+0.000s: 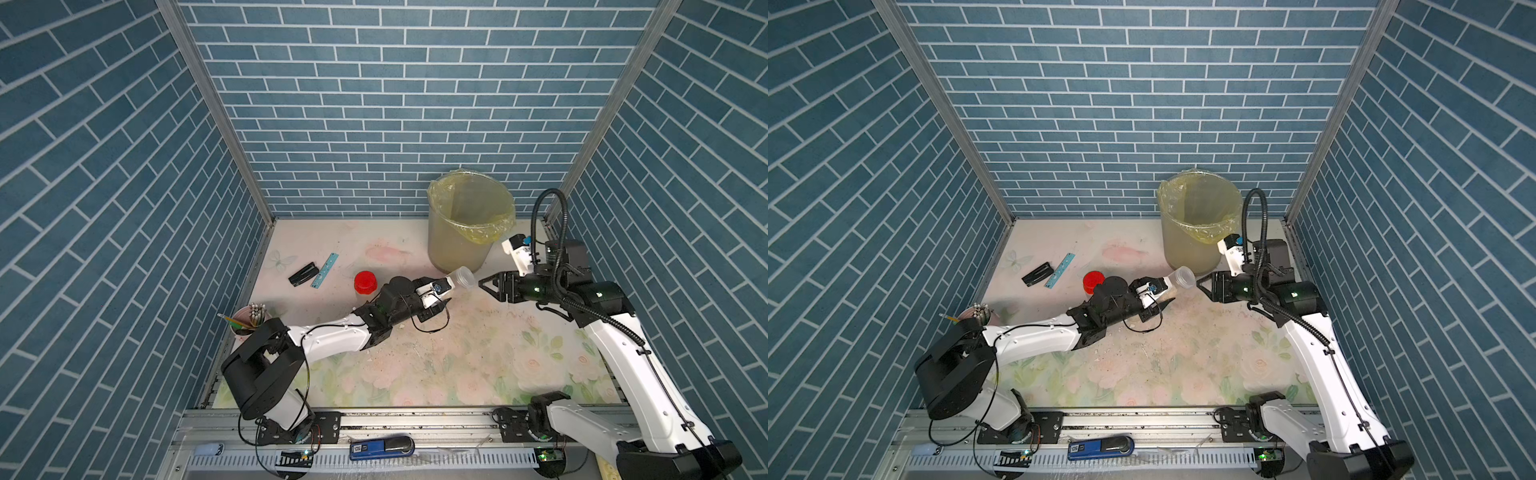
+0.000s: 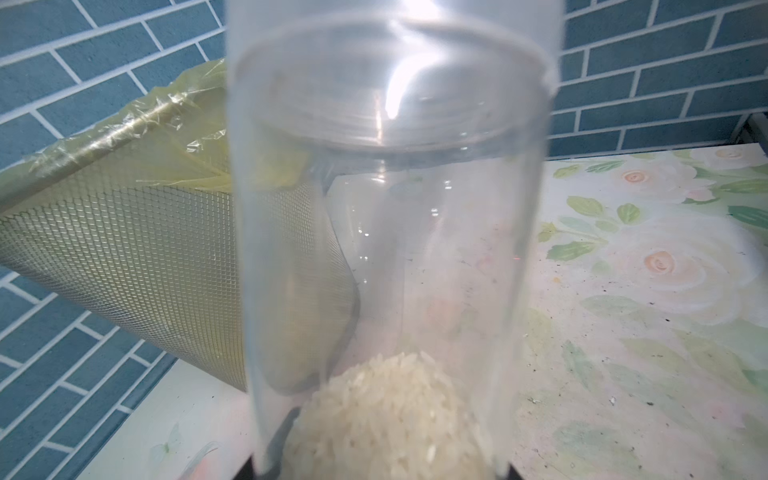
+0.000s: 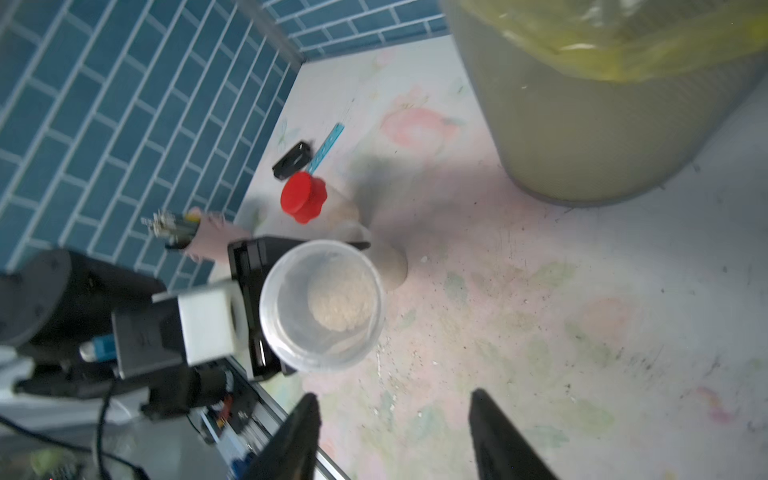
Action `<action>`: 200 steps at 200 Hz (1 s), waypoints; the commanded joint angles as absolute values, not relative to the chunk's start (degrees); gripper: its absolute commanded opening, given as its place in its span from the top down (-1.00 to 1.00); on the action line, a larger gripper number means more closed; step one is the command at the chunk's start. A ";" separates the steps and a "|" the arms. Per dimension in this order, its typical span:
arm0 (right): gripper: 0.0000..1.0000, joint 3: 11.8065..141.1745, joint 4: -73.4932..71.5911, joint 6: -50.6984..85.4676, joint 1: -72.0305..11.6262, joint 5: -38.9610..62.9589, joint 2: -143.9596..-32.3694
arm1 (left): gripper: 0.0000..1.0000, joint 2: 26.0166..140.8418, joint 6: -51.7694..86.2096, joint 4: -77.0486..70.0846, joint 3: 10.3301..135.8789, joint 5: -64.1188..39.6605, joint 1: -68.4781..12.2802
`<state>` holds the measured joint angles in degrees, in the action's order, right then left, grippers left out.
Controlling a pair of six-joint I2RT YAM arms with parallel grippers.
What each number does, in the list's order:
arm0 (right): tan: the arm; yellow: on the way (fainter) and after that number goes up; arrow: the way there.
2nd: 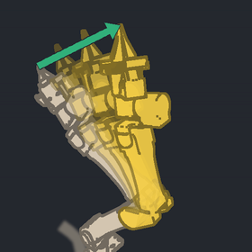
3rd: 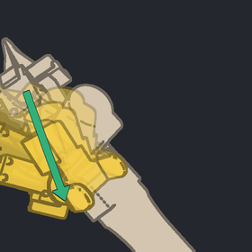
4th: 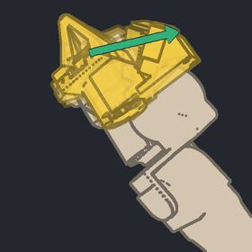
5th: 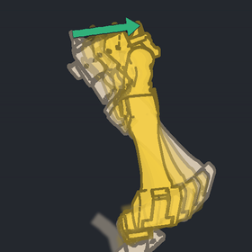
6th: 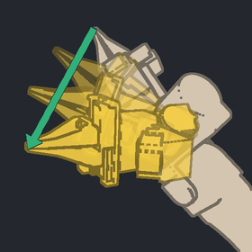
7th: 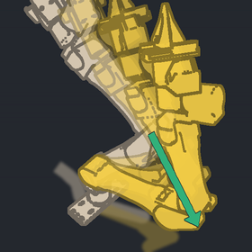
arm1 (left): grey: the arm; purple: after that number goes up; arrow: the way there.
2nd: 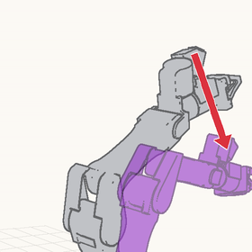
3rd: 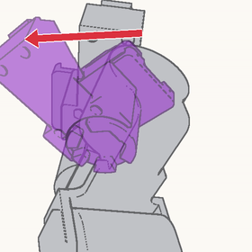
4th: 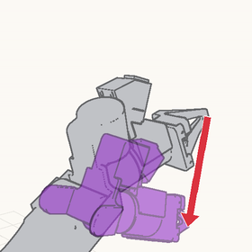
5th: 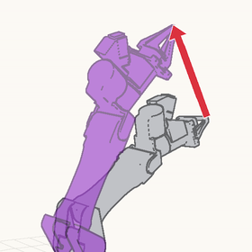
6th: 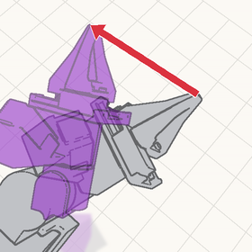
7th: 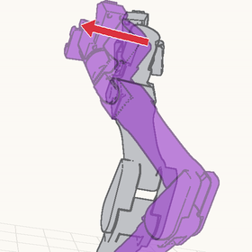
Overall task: Empty moldy rice from jars
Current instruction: Unscrew the lid from the jar.
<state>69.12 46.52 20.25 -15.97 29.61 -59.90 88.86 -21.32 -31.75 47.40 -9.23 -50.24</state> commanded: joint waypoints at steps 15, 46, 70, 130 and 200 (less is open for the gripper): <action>-0.30 73.75 54.18 44.14 -22.67 17.52 -61.27 | 0.42 88.02 -21.97 -33.64 47.42 -7.54 -50.77; -0.40 77.55 55.00 50.23 -24.83 17.44 -64.37 | 0.42 88.28 -23.46 -34.42 47.11 -5.60 -51.49; -0.54 81.04 56.48 51.09 -25.03 17.60 -67.23 | 0.43 87.96 -25.20 -33.01 47.22 -3.25 -52.09; -0.59 80.85 53.12 51.60 -26.03 22.06 -71.97 | 0.44 88.06 -25.59 -34.57 46.58 -2.48 -52.17; -0.59 82.00 50.64 51.03 -27.66 24.83 -74.56 | 0.43 88.41 -25.76 -34.82 46.41 -2.39 -52.17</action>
